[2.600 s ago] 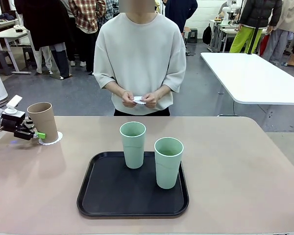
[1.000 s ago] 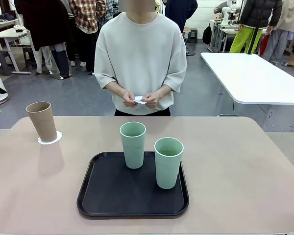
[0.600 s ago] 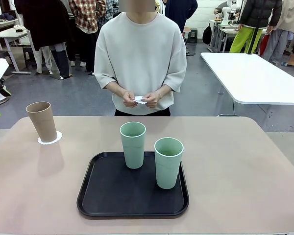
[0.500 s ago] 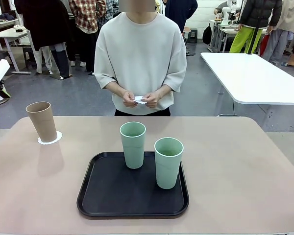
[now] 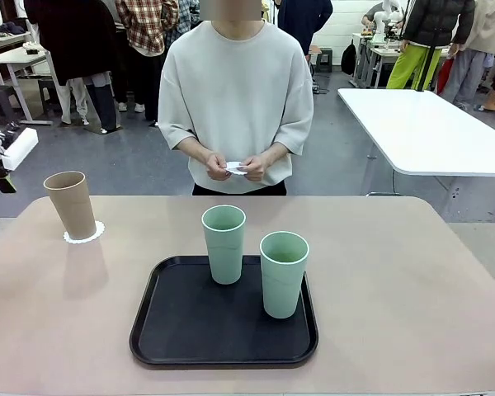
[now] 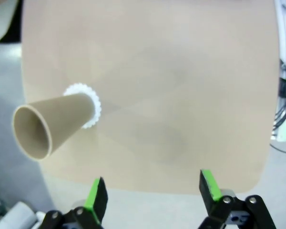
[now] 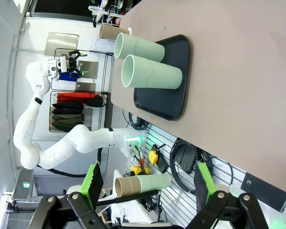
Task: Place coasters on the table and set cups on them.
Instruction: Take one Reusable plastic cup from the Flat Tray and place it on a coaster set by the human.
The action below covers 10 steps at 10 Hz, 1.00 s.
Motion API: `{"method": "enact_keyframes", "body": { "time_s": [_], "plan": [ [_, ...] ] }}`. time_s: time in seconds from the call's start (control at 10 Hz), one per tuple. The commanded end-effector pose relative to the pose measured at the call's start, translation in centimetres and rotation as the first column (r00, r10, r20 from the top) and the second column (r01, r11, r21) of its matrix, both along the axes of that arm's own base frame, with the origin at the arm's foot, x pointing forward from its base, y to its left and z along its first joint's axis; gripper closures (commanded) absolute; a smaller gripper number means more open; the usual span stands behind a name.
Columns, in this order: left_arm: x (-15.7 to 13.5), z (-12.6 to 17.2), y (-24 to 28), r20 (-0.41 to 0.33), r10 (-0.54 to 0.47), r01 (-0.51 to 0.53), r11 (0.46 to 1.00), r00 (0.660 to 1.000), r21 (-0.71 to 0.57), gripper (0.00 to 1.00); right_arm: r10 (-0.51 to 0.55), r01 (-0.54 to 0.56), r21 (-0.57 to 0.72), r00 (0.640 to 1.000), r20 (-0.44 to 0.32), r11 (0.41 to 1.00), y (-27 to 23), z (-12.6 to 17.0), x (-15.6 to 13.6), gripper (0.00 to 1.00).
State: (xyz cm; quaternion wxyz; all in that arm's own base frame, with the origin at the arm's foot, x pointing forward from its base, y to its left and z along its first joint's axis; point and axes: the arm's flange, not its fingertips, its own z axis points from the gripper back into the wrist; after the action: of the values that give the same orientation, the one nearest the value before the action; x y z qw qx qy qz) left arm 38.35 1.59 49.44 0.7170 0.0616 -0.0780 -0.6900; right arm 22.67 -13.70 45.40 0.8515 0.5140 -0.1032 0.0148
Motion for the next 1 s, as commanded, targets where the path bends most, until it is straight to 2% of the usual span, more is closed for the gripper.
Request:
{"method": "enact_keyframes", "body": {
  "time_s": [0.0, 0.7, 0.8, 0.9],
  "plan": [
    [0.5, 0.5, 0.6, 0.009, 0.017, -0.017, 1.0, 1.0, 0.007, 0.0, 0.003, -0.003, 0.021, 1.0, 0.022, 1.0, -0.1, 0.0, 0.1, 0.0],
    [0.2, 0.4, 0.8, 0.009, -0.001, 0.001, 1.0, 1.0, -0.012, 0.0, 0.003, -0.003, 0.021, 1.0, 0.022, 1.0, -0.1, 0.0, 0.1, 0.0],
    [0.9, -0.1, -1.0, -0.202, 0.176, -0.214, 0.959, 0.963, -0.186, 0.0, 0.003, -0.003, 0.021, 1.0, 0.022, 1.0, -0.1, 0.0, 0.1, 0.0],
    [-0.7, -1.7, -2.7, -0.242, 0.35, -0.388, 0.912, 0.905, -0.133, 0.0, 0.003, -0.003, 0.021, 1.0, 0.022, 1.0, -0.1, 0.0, 0.1, 0.0]
  ]
}}
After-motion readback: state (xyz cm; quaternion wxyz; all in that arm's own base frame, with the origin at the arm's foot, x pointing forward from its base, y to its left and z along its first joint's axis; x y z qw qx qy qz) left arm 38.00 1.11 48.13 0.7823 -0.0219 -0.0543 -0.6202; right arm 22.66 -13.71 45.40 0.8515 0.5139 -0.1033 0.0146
